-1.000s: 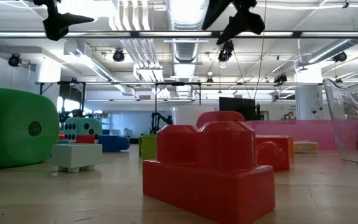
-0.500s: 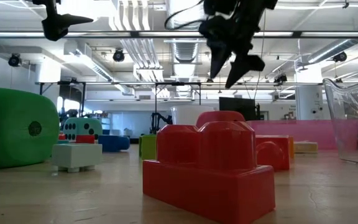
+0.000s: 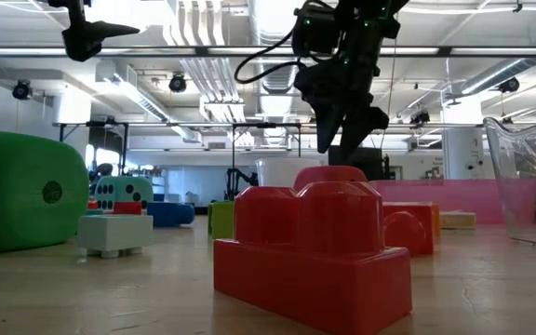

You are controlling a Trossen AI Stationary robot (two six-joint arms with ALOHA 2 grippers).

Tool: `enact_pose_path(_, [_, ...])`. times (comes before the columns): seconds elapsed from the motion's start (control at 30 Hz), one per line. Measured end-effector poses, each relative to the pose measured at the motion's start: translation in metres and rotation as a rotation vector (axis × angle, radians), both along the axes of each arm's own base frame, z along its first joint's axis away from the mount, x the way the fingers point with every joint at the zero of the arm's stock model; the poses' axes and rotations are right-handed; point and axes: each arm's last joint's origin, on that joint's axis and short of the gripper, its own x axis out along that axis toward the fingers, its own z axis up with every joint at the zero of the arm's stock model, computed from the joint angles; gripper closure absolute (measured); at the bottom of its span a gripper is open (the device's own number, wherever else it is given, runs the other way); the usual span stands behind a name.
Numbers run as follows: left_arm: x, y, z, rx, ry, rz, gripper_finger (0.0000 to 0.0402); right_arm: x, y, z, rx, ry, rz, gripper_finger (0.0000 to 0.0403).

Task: Pick & Place Toys
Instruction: Put the red dice into the red bin

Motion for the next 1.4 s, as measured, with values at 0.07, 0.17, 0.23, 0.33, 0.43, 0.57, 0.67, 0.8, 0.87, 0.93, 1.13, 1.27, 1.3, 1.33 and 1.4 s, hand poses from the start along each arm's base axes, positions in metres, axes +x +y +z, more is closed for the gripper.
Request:
enact_pose_path(0.07, [0.0,0.0,0.0,0.0,0.001,0.0,0.0028,-0.003,-0.004,-0.002,0.0,0.004,-0.008,0.014])
enact_pose_path(0.17, [0.0,0.0,0.0,0.0,0.001,0.0,0.0028,-0.005,-0.008,-0.009,0.026,-0.01,-0.01,0.014])
enact_pose_path(0.23, [0.0,0.0,0.0,0.0,0.001,0.0,0.0028,-0.005,-0.01,-0.014,0.054,-0.032,0.002,0.014])
enact_pose_path(0.33, [0.0,0.0,0.0,0.0,0.001,0.0,0.0028,-0.005,-0.01,-0.02,0.076,-0.057,0.009,0.014])
enact_pose_path(0.43, [0.0,0.0,0.0,0.0,0.001,0.0,0.0028,-0.009,-0.009,-0.029,0.087,-0.044,0.007,0.014])
enact_pose_path(0.57, [0.0,0.0,0.0,-0.003,0.0,0.001,0.0028,-0.01,-0.008,-0.035,0.104,-0.065,0.018,0.014])
enact_pose_path(0.67, [0.0,0.0,0.0,-0.004,0.002,0.001,0.0028,-0.008,-0.007,-0.038,0.132,-0.115,0.032,0.014])
enact_pose_path(0.8, [0.001,0.0,0.0,-0.01,0.002,-0.002,0.0028,-0.007,-0.005,-0.043,0.142,-0.143,0.033,0.014])
enact_pose_path(0.87, [0.001,0.0,0.0,-0.012,0.002,-0.004,0.0028,-0.008,-0.004,-0.046,0.148,-0.138,0.032,0.014])
enact_pose_path(0.93, [0.001,0.0,0.0,-0.021,0.001,-0.004,0.0028,-0.009,-0.003,-0.048,0.157,-0.136,0.033,0.014])
enact_pose_path(1.13, [0.001,0.0,0.0,-0.027,0.0,-0.003,0.0028,-0.011,0.001,-0.057,0.18,-0.153,0.005,0.0191])
enact_pose_path(1.27, [0.001,0.0,0.0,-0.027,0.0,-0.003,0.0028,-0.013,0.002,-0.061,0.196,-0.146,-0.023,0.0278])
enact_pose_path(1.3, [0.001,0.0,0.0,-0.027,0.0,-0.003,0.0028,-0.013,0.002,-0.061,0.197,-0.148,-0.022,0.03])
enact_pose_path(1.33, [0.001,0.0,0.0,-0.027,0.0,-0.003,0.0028,-0.012,0.002,-0.061,0.202,-0.151,-0.019,0.0323])
enact_pose_path(1.4, [0.001,0.0,0.0,-0.027,0.0,-0.003,0.0028,-0.011,0.002,-0.059,0.207,-0.159,-0.008,0.0352])
